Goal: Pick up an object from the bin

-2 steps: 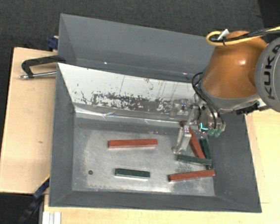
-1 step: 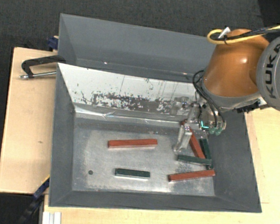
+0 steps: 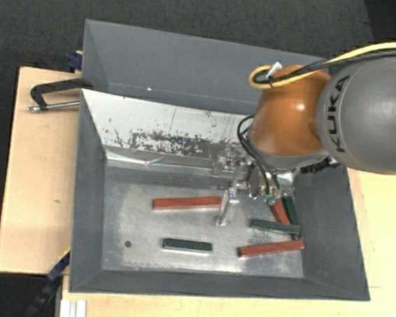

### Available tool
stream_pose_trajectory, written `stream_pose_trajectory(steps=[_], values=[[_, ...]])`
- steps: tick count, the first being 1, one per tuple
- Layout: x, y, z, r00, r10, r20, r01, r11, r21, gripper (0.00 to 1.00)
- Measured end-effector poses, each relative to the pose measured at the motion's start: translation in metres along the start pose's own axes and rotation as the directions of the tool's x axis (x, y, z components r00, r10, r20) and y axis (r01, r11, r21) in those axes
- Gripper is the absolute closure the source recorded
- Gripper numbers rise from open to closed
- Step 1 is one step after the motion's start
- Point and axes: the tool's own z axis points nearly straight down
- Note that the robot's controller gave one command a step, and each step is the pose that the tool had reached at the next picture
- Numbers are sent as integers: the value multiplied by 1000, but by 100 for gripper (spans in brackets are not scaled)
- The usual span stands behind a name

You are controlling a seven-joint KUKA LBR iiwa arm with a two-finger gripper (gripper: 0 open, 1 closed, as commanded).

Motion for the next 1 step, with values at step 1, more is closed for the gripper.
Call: stream_pose_trajectory(steps=[1], values=[[-27,0,60,995,100,2,-100,995,-2,0]])
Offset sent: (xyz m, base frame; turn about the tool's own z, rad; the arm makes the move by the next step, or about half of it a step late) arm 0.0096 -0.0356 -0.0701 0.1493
